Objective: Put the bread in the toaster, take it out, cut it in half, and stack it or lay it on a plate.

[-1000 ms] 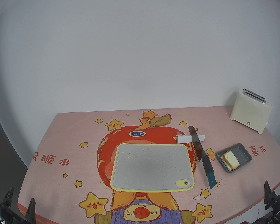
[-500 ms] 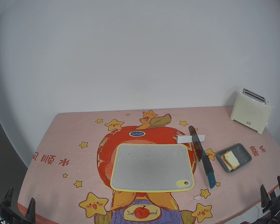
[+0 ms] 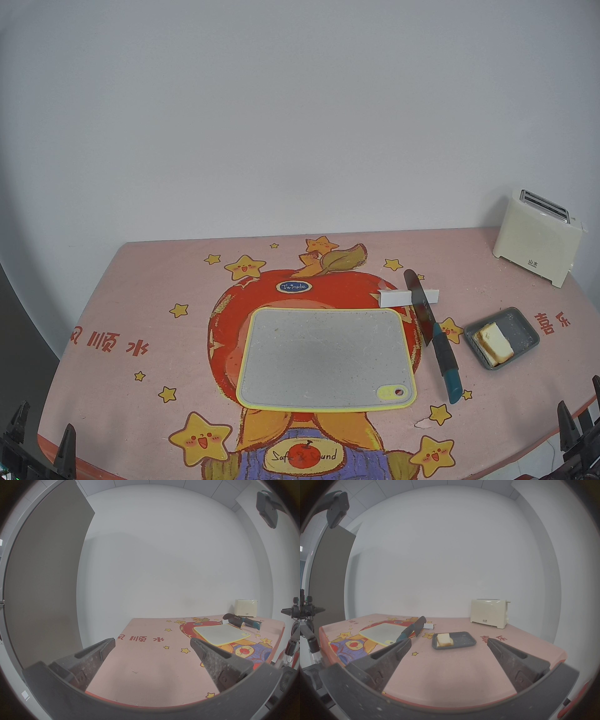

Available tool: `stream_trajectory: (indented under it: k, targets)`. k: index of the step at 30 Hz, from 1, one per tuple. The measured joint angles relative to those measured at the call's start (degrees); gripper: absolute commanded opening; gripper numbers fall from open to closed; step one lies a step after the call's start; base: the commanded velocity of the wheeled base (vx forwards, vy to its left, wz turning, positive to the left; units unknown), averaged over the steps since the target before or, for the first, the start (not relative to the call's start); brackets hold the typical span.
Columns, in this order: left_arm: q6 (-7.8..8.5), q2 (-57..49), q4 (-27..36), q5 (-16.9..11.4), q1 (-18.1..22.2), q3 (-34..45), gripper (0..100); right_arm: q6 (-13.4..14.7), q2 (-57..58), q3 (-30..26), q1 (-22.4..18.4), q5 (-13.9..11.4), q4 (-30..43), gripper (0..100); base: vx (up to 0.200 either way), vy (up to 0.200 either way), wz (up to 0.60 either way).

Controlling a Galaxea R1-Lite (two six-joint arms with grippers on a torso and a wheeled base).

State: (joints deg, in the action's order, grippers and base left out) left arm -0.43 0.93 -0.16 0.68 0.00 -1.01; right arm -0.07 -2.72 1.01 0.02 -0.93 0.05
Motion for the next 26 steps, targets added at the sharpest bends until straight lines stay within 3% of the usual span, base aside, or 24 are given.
stream_trajectory:
  k: [26]
  targets:
    - [0.00, 0.0, 0.0, 0.0, 0.0, 0.0, 100, -0.1, 1.7, 0.0, -0.3, -0.1, 0.2, 100, 0.000, 0.000, 0.00]
